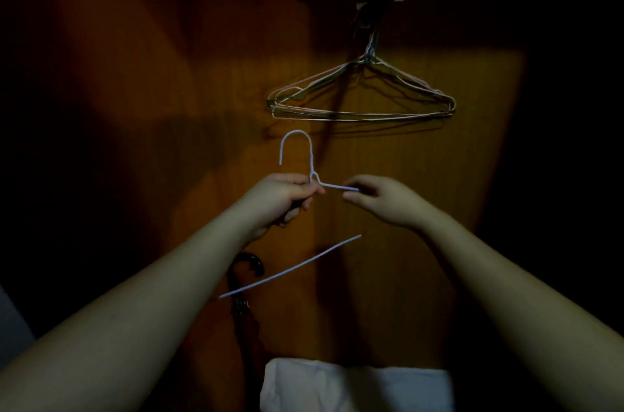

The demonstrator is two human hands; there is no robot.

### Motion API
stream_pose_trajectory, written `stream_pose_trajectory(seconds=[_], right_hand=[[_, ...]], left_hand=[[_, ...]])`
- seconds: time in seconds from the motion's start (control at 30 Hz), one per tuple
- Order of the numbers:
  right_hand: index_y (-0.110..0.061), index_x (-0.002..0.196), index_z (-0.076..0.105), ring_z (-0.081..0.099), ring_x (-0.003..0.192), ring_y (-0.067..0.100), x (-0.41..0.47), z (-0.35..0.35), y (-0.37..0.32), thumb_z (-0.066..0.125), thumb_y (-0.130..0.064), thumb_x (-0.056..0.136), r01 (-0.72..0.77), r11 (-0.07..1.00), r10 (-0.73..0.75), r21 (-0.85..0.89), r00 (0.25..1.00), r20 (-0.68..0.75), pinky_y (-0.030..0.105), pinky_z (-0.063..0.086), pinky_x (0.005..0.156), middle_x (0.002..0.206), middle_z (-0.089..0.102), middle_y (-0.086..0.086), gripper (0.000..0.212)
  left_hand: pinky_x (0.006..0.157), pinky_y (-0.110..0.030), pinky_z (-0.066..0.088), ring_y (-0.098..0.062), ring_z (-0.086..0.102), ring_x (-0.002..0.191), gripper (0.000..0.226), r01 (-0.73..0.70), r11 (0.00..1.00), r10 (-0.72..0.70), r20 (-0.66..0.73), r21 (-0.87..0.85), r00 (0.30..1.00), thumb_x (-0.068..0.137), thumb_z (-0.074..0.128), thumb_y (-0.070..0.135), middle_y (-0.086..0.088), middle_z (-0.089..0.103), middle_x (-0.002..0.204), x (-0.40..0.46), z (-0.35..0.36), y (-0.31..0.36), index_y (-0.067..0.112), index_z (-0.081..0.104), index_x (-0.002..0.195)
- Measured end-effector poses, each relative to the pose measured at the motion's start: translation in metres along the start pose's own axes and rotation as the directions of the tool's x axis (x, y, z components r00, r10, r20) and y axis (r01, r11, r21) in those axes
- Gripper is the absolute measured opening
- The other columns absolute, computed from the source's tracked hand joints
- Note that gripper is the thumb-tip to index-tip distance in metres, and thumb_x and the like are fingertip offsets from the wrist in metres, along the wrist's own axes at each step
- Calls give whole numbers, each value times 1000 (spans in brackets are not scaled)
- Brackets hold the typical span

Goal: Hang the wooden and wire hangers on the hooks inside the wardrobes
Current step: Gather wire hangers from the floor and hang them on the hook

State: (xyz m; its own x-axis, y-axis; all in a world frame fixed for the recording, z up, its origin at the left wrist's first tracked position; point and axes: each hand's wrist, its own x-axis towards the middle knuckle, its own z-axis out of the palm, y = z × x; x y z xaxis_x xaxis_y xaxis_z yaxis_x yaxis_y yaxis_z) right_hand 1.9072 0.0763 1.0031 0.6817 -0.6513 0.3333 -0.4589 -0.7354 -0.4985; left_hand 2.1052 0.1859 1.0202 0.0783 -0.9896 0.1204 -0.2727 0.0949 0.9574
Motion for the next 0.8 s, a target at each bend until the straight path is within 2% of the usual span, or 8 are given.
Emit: stream_pose_trajectory(seconds=[0.13,0.3,0.37,0.43,0.53,0.6,0.67,0.8], right_hand=[[-28,94,67,55,66,0,-20,2,10,57,-34,96,-47,997,50,57,997,-56,24,42,68,75,64,-8,12],[-25,102,66,57,70,-5,-30,-31,9,59,-27,96,-20,997,38,73,963,-266,12,40,66,78,62,-13,10],[-26,102,65,57,69,-7,-33,-50,9,60,-25,95,-16,997,43,77,930,-365,11,40,66,77,62,-15,8],[-26,100,65,57,68,-10,-37,-69,10,59,-24,96,-9,996,47,86,891,-451,7,40,65,76,62,-16,8],[-25,97,64,56,65,-12,-42,-97,9,58,-23,96,-8,994,66,105,826,-560,4,39,63,75,60,-13,6],[-24,98,65,54,64,-13,-41,-113,8,58,-23,97,-13,993,81,116,792,-605,4,38,63,75,60,-11,7],[-24,99,66,54,65,-12,-38,-126,6,58,-27,97,-21,991,101,133,773,-627,3,37,62,76,61,-10,9],[-25,100,68,56,71,-4,-29,-145,-4,57,-30,97,-44,989,123,140,768,-628,3,37,61,81,64,-7,12]], left_hand=[[38,-17,22,-11,36,40,18,-57,980,48,55,188,997,101,50,16,1,54,61,-1,12,8,12,67,98],[49,-20,42,-5,51,48,11,-226,863,259,-12,453,966,100,52,22,6,63,71,3,19,32,22,63,100],[61,-27,44,-5,54,57,12,-265,761,352,-34,593,936,99,53,27,8,63,74,3,15,40,25,65,100],[66,-32,44,-13,58,73,18,-261,563,470,-44,784,882,99,51,33,8,61,81,0,9,47,25,66,103],[65,-36,43,-24,60,87,22,-237,363,669,-75,901,739,100,48,33,1,65,94,-2,-5,57,21,66,104],[68,-37,46,-29,62,92,25,-246,338,766,-114,909,633,99,48,31,-4,68,99,0,-16,62,17,68,105],[74,-40,49,-33,62,95,31,-275,382,804,-171,882,570,96,47,30,-9,69,102,6,-25,65,12,69,108],[78,-37,46,-31,61,96,28,-336,517,785,-280,787,553,98,50,23,-12,66,105,19,-30,73,7,68,114]])
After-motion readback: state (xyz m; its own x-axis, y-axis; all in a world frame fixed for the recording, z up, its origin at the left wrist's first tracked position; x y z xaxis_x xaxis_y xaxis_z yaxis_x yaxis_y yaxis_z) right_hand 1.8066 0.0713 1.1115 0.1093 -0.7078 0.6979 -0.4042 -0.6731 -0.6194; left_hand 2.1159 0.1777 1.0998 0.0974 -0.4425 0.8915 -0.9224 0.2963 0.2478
